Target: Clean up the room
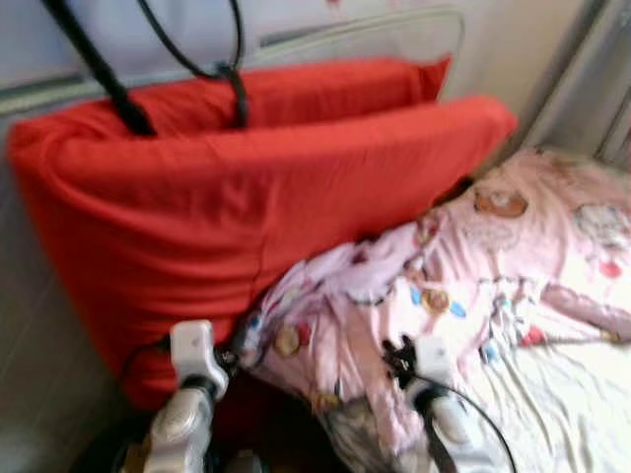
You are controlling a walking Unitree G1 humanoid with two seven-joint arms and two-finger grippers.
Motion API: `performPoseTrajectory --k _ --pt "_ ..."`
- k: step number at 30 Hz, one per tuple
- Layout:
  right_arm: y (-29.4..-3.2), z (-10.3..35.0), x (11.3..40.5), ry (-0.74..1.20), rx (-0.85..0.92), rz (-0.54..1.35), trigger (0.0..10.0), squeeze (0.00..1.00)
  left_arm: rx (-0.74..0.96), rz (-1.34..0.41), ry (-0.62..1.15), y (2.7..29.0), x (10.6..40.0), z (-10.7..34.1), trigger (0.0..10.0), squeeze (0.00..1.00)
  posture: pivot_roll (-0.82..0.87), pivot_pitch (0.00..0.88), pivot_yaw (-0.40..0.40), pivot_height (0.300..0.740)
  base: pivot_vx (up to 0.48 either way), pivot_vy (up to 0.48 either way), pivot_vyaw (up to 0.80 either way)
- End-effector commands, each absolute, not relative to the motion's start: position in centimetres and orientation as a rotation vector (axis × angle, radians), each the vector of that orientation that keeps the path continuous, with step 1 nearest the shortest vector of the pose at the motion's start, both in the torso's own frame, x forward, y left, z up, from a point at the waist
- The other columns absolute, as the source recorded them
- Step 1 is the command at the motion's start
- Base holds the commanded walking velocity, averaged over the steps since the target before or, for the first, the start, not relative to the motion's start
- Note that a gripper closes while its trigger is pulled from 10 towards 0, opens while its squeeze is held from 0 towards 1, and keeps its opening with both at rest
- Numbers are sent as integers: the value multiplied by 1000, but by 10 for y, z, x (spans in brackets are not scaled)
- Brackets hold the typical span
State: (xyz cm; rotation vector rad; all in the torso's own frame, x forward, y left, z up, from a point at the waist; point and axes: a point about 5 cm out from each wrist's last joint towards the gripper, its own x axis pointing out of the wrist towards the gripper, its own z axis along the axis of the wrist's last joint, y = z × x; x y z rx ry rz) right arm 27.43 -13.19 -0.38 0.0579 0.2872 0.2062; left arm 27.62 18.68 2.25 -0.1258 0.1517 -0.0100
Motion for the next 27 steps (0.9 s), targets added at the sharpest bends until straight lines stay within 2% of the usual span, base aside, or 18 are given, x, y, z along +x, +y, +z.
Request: performPoseTrajectory --k 1,11,15,27 --pt "-147 -11 266 317 46 167 10000 0 -148 -34 155 176 278 22 10000 0 -6 18 -38 633 352 0 0" --pt "-142 -20 264 419 17 182 10000 0 -139 -60 141 178 282 28 10000 0 -4 41 -30 633 0 0 0" --pt "-138 -20 267 434 10 187 10000 0 -127 -94 121 178 287 36 10000 0 11 72 -25 613 0 0 0" --pt "-133 -8 289 473 58 149 10000 0 -132 -119 73 174 288 52 10000 0 60 147 -33 613 0 0 0"
